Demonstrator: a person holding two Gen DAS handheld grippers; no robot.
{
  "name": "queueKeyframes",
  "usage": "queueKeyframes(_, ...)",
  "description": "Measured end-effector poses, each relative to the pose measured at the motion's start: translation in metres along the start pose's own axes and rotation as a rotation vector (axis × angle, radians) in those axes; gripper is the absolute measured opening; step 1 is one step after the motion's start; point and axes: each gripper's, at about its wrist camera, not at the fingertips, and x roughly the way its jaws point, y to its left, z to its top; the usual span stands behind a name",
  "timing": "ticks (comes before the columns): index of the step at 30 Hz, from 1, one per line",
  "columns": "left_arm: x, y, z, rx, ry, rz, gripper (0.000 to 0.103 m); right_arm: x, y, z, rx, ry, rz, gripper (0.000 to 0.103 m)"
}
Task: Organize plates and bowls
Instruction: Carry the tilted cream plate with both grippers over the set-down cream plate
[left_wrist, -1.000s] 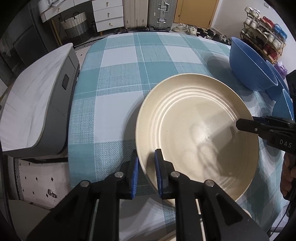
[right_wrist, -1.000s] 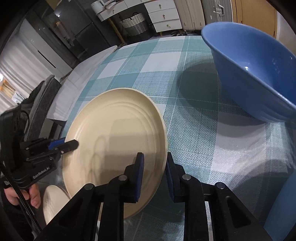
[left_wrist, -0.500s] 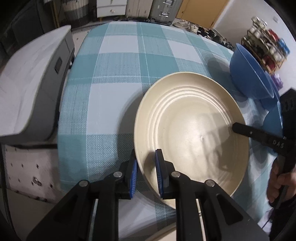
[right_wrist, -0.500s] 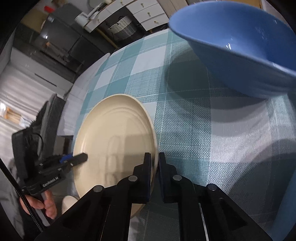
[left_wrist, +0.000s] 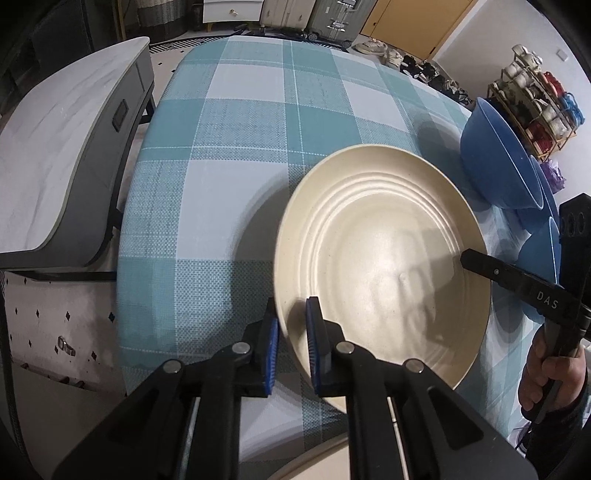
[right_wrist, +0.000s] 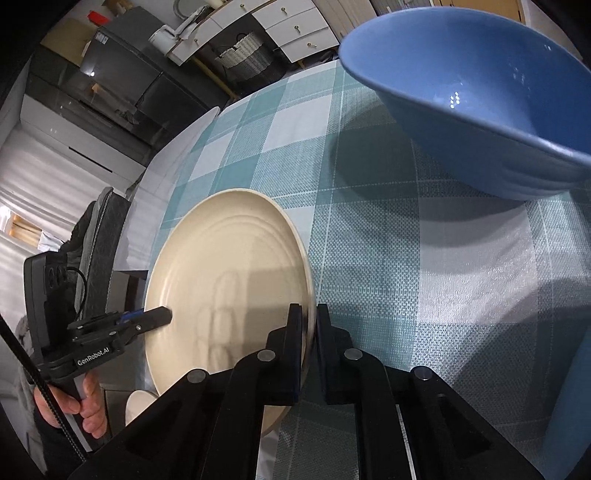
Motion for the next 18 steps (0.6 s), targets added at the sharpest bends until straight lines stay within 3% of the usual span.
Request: queueKeyframes(18,-0.017,-0.001,0.002,-0.054,-0.003,-0.019,0.011,-0.015,0.008,0.019,-0.017,-0.030,-0.016,0.007)
